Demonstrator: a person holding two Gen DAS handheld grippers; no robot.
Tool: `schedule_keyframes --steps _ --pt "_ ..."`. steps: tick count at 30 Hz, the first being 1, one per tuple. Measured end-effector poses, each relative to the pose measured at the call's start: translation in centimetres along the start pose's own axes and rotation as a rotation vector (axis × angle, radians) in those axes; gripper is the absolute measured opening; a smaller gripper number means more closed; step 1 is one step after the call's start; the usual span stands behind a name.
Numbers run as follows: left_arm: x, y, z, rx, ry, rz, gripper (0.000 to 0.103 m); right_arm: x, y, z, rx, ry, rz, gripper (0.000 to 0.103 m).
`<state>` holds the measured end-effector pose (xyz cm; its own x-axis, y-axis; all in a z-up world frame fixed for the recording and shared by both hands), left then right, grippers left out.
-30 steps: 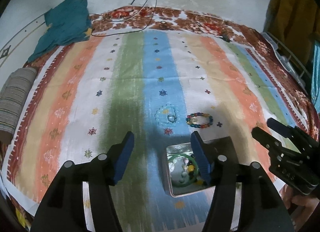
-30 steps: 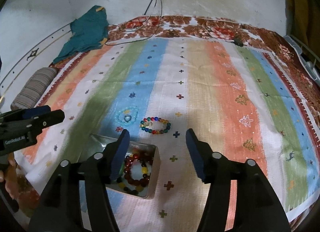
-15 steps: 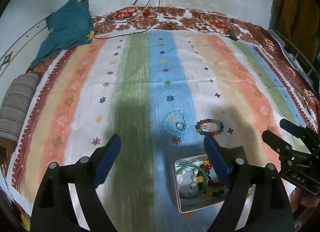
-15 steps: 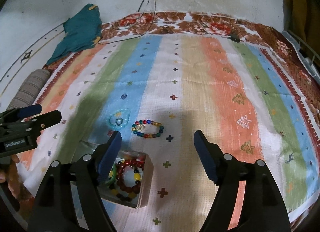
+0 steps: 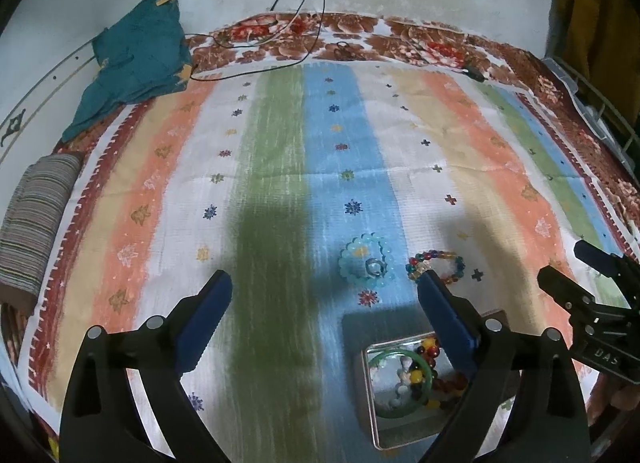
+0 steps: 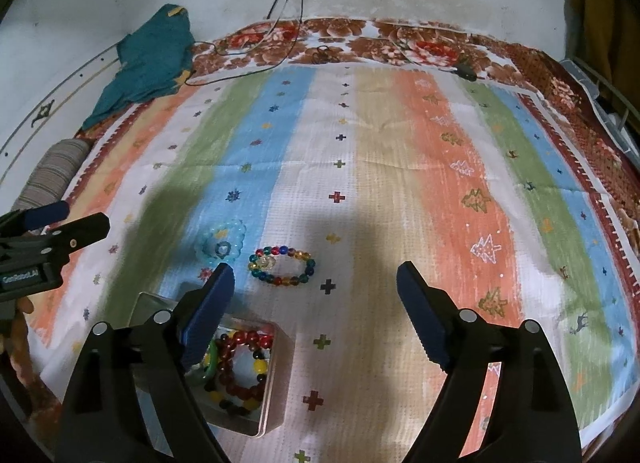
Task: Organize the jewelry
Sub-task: 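Move left tool over the pale aqua bracelet while right tool approaches the multicolour bracelet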
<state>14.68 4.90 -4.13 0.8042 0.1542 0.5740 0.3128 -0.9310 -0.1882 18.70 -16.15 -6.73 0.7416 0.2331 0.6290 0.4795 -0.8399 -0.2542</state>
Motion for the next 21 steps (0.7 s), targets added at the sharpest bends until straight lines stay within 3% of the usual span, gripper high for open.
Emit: schedule_keyframes --steps 21 --pt "1.3 1.4 3.4 -0.014 -0.056 0.035 0.093 0.9 1.4 3.1 -0.007 -0.069 0.018 0.084"
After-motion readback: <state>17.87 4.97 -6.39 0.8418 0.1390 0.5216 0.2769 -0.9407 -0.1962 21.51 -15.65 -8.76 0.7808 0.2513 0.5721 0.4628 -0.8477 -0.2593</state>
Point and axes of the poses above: each gripper's, at about its wrist camera, not at the fingertips, and z roughly the way its jaws point, y to its right, x to its top, the point moved 1 cm from there along z, roughly the way its jaws point, and after that the axes turned 14 degrees about x, right-handed, at the moved point
